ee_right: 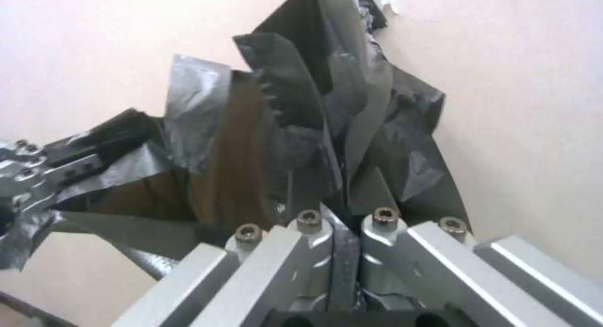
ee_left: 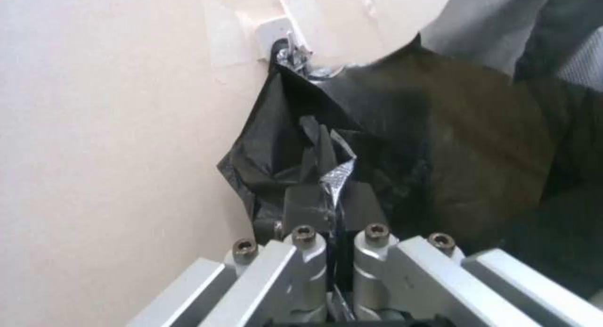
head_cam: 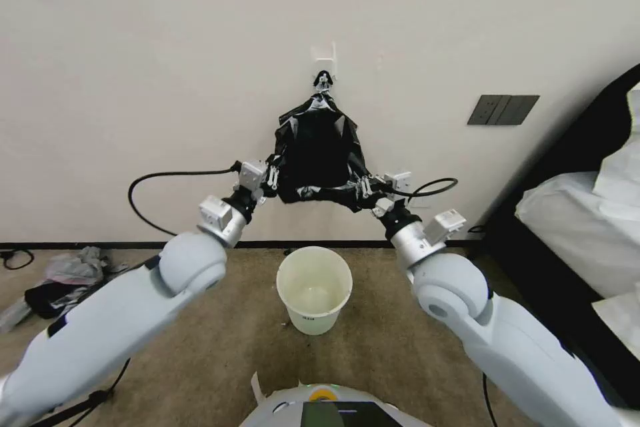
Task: Place a trash bag onto the trash bin.
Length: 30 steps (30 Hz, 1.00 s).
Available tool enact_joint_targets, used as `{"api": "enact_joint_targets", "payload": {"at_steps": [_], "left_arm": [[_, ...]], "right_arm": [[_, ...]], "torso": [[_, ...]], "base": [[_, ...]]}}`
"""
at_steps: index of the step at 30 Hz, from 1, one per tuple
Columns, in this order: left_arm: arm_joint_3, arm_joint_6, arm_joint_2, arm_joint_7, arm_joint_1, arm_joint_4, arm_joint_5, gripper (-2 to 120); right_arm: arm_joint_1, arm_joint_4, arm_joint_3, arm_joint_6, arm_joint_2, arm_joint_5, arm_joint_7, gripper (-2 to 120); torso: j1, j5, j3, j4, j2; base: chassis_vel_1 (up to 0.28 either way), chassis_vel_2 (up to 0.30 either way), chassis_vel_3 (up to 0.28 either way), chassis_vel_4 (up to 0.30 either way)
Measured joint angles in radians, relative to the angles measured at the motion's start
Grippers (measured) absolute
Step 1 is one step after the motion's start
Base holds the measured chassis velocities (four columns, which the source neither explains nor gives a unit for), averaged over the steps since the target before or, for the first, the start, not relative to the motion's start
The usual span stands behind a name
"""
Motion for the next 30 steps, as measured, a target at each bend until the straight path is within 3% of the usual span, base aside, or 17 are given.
{"api": "enact_joint_targets", "payload": {"at_steps": [8,18,22,30], "left_arm": [[-0.076,-0.003,-0.011,-0.001,0.171,-0.092,0.023,0],[-0.076,-0.001,-0.037,-0.013,0.228,-0.125,0.035,0],[-0.073,0.0,-0.043,-0.014,0.237,-0.125,0.035,0],[-0.008,-0.025,-0.165,-0.017,0.292,-0.041,0.081,0]], "right_arm": [[-0.157,0.082,0.061,-0.004,0.033,0.004,-0.005,0],[-0.317,0.116,0.079,-0.011,0.088,0.014,-0.005,0],[-0.336,0.116,0.079,-0.015,0.097,0.02,-0.003,0],[-0.464,0.072,0.119,-0.005,0.137,0.014,-0.016,0]], "torso": [[0.0,-0.0001,0.0,0.0001,0.0],[0.0,0.0,0.0,0.0,0.0],[0.0,0.0,0.0,-0.0001,0.0],[0.0,0.0002,0.0,-0.0001,0.0]], "base": [[0.0,0.0,0.0,0.0],[0.0,0.0,0.0,0.0],[0.0,0.0,0.0,0.0],[0.0,0.0,0.0,0.0]]}}
